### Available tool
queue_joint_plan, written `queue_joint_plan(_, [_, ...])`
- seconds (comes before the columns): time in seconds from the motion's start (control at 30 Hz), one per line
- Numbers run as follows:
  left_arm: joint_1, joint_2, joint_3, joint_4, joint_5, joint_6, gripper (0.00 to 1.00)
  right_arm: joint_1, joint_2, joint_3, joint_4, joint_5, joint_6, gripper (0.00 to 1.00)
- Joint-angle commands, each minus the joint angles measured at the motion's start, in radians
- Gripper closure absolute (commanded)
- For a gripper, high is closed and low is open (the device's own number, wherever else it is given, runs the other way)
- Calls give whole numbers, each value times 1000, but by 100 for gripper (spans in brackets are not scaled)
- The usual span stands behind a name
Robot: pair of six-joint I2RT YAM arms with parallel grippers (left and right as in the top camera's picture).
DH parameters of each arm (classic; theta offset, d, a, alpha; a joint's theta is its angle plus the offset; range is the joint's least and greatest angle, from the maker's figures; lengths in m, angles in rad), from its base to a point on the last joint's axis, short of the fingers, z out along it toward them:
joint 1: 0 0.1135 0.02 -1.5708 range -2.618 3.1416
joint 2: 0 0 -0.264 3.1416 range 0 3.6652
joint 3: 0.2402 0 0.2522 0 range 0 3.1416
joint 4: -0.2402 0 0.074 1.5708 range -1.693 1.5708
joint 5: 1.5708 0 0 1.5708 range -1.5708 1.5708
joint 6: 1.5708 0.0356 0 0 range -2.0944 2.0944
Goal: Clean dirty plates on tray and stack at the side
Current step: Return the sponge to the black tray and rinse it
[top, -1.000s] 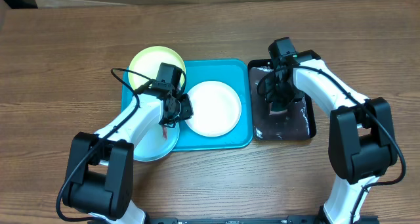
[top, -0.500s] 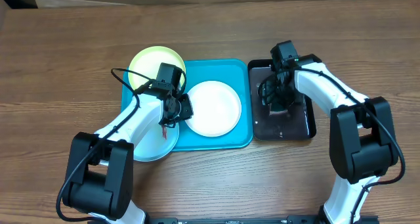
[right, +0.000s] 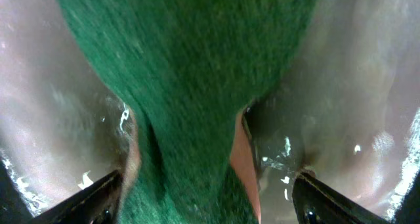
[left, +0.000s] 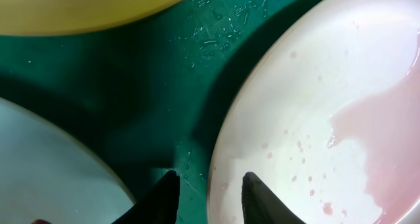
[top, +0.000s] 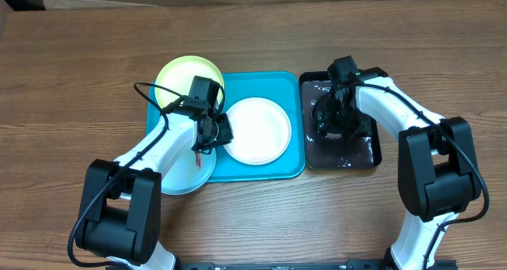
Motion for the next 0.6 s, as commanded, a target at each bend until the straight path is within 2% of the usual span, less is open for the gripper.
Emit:
queue_joint_plan(0.0, [-3, 9, 18, -5, 4, -6, 66, -4, 1, 11, -11, -5, -2, 63])
queue_joint_plan(0.03, [-3, 9, 18, -7, 3, -6, 66, -4, 1, 6, -2, -5, -8, 82])
queue_joint_plan(0.07, [-3, 9, 18, -7, 4, -6, 66, -4, 1, 2, 9, -5, -8, 82])
queue_joint_plan(0.1, [-3, 9, 18, -8, 3, -6, 66, -4, 1, 1, 20, -5, -8, 67])
queue_joint_plan(0.13, [-3, 9, 18, -8, 3, -6, 66, -4, 1, 3, 27, -5, -7, 38])
queue_joint_plan(0.17, [-3, 9, 18, -8, 4, -6, 66, -5, 1, 8, 29, -5, -7, 16])
queue_joint_plan(0.2, [-3, 9, 18, -8, 4, -6, 66, -6, 1, 19, 26, -5, -7, 6])
queue_joint_plan(0.23, [-3, 9, 18, -8, 4, -6, 66, -8, 1, 30, 25, -5, -7, 2])
queue_joint_plan(0.57, [-5, 10, 18, -7, -1, -6, 66, -27, -1, 171, -15, 3, -7, 0])
